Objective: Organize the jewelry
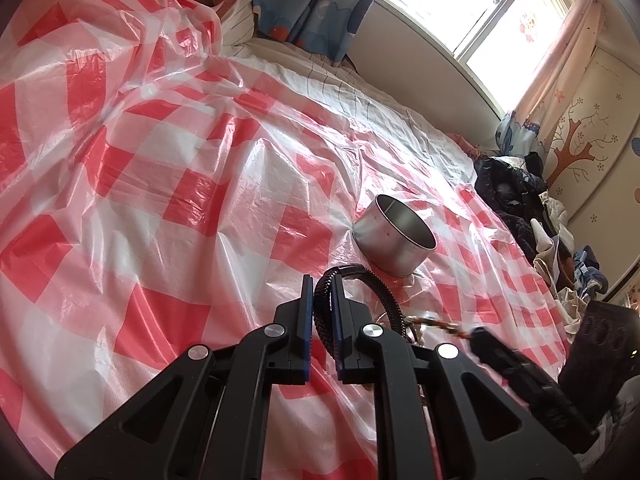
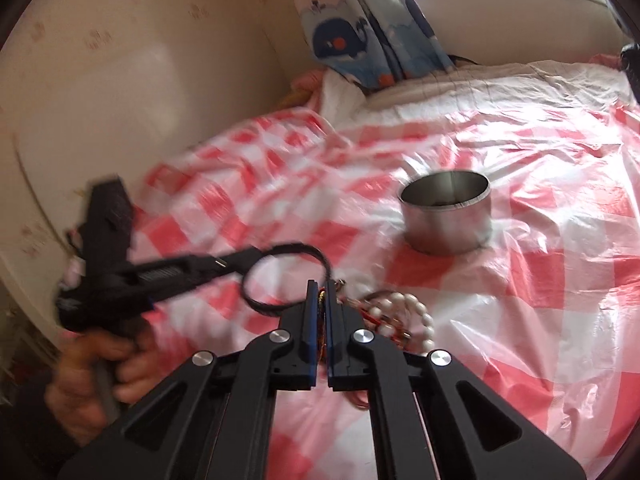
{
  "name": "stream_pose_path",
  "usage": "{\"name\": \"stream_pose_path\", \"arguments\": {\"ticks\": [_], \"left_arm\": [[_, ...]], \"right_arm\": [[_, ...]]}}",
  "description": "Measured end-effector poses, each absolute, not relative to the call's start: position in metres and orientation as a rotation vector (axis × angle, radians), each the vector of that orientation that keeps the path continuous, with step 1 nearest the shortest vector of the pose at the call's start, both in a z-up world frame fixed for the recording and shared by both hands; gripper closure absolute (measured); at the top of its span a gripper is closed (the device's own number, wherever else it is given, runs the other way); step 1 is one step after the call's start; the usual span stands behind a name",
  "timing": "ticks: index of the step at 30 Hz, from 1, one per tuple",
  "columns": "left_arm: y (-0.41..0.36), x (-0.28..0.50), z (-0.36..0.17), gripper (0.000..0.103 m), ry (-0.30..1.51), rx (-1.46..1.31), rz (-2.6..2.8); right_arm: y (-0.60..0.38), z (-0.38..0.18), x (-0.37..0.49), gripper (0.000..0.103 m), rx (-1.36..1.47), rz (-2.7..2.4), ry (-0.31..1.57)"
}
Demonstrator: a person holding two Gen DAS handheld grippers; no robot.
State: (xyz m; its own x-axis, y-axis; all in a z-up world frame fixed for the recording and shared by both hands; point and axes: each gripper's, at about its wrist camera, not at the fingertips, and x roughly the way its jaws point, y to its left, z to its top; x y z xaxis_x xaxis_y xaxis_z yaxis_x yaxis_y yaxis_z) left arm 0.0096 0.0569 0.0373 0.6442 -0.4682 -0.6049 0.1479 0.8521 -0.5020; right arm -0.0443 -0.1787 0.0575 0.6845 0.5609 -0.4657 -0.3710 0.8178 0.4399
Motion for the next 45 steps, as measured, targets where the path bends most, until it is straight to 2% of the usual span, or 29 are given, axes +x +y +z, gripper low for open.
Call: {"name": "stream_pose_path", "arguments": {"ticks": [9,22,29,34,39,41,43,45], "left_arm": [[0.052,0.006,0.048,0.095,0.759,-0.419,-0.400],[-0.015,0.062,0.082,0.095,0.705,-0.329,-0.493],[-0.051,0.108,0.072,0.095,0.733,-0.309,-0.502],[-0.076,0.147,0.050,0.095,0.815,-0.226,-0.497],[-0.064,0.154,0.047,0.095,0.820,-0.198,-0.466],[-0.052,0.151,0.049,0.095,0.826,-0.201,-0.450],[-0.042,0.141,0.051,0.095,0.833,-0.199,-0.438],[-0.035,0.127,0.052,0.095,0.839,-0.188,-0.439]], "right_arm": [[-0.214,0.068,-0.044,0.099,0.542,0.586,0.610],[-0.250,0.098,0.000,0.099,0.475,0.418,0.565],[-0.260,0.099,0.038,0.099,0.473,0.393,0.561],[-0.258,0.092,0.072,0.099,0.486,0.386,0.576],[-0.251,0.079,0.101,0.099,0.525,0.411,0.603],[-0.246,0.066,0.112,0.099,0.477,0.348,0.680],[-0.245,0.058,0.111,0.090,0.386,0.219,0.714],[-0.257,0.059,0.101,0.089,0.412,0.182,0.702]]}}
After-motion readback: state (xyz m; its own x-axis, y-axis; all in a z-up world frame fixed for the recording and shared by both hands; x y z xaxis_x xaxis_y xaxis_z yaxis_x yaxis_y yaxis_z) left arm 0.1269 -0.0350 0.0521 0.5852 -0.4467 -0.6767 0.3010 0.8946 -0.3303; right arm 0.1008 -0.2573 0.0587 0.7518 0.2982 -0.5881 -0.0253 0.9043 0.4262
